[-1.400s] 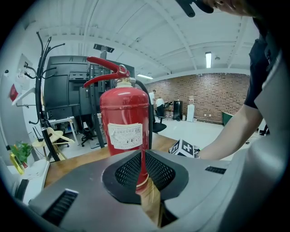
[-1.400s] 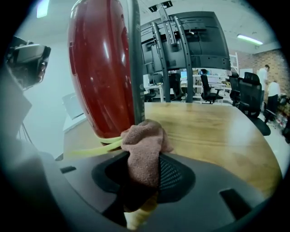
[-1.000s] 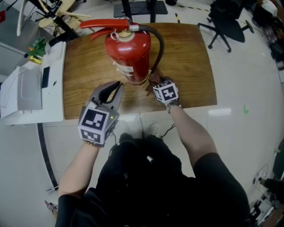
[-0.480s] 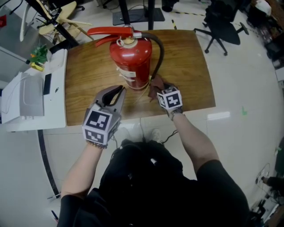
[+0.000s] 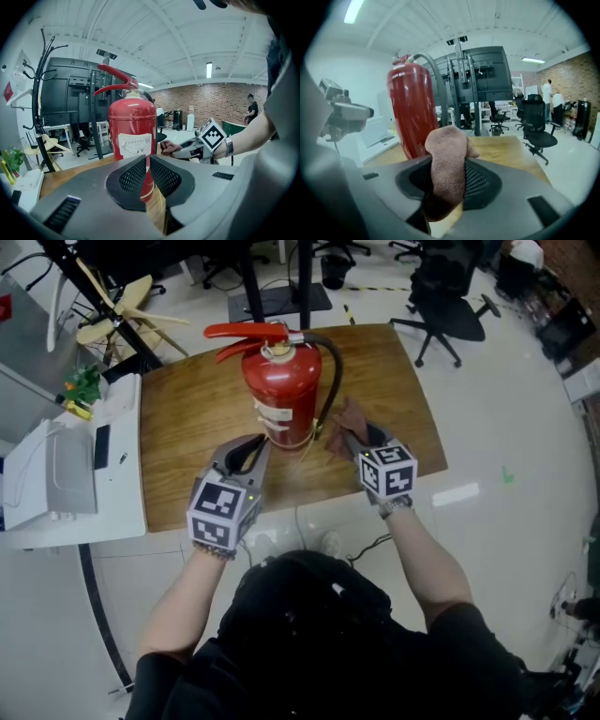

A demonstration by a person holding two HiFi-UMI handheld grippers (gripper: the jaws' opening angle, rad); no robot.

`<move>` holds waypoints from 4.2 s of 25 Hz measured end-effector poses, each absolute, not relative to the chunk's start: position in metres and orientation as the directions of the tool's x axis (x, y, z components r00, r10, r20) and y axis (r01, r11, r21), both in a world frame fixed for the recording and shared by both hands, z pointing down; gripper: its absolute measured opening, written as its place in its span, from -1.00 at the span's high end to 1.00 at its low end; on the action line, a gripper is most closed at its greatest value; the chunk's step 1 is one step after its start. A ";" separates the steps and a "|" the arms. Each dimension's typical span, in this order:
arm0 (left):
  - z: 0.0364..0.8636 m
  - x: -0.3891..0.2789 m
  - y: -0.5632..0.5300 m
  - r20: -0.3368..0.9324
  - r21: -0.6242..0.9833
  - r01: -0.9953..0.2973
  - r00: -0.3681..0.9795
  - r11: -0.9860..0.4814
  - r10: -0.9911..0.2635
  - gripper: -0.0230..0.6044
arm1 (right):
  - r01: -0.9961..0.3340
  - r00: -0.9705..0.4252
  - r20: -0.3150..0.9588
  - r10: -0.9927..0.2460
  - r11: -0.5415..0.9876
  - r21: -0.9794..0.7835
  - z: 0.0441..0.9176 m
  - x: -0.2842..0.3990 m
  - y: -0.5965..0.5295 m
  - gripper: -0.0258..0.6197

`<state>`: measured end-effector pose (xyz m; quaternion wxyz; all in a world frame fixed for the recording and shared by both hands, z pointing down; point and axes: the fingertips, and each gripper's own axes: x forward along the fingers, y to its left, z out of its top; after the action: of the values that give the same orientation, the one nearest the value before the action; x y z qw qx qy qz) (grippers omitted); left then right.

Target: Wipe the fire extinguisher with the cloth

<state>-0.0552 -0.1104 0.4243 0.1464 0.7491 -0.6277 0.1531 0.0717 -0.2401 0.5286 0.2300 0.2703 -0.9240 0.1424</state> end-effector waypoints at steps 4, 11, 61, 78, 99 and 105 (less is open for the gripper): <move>0.419 -0.061 -0.109 0.400 0.029 -0.980 0.192 -0.197 -0.896 0.85 | -0.575 -0.771 0.406 -0.491 0.811 -0.110 0.463 0.073 -0.234 0.40; 0.409 -0.073 -0.105 0.373 0.020 -0.970 0.233 -0.243 -0.898 0.85 | -0.560 -0.807 0.235 -0.542 0.828 -0.013 0.353 0.053 -0.209 0.40; 0.422 -0.128 -0.102 0.401 0.023 -0.934 0.336 -0.357 -0.853 0.85 | -0.680 -0.712 0.209 -0.671 0.732 0.032 0.352 0.011 -0.206 0.44; 0.438 -0.129 -0.100 0.452 0.015 -0.929 0.336 -0.370 -0.826 0.85 | -0.697 -0.677 0.355 -0.644 0.716 -0.029 0.452 0.010 -0.210 0.44; 0.461 -0.118 -0.083 0.499 0.027 -0.926 0.340 -0.378 -0.797 0.85 | -0.713 -0.603 0.551 -0.577 0.700 -0.048 0.589 0.006 -0.196 0.44; 0.467 -0.120 -0.077 0.510 0.028 -0.927 0.334 -0.373 -0.792 0.85 | -0.710 -0.582 0.605 -0.544 0.702 -0.051 0.624 0.002 -0.187 0.44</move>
<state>-0.1200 -0.0770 0.4667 0.1593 0.8011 -0.5366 0.2119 0.0018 -0.1873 0.6240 0.2855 0.3572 -0.8773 0.1454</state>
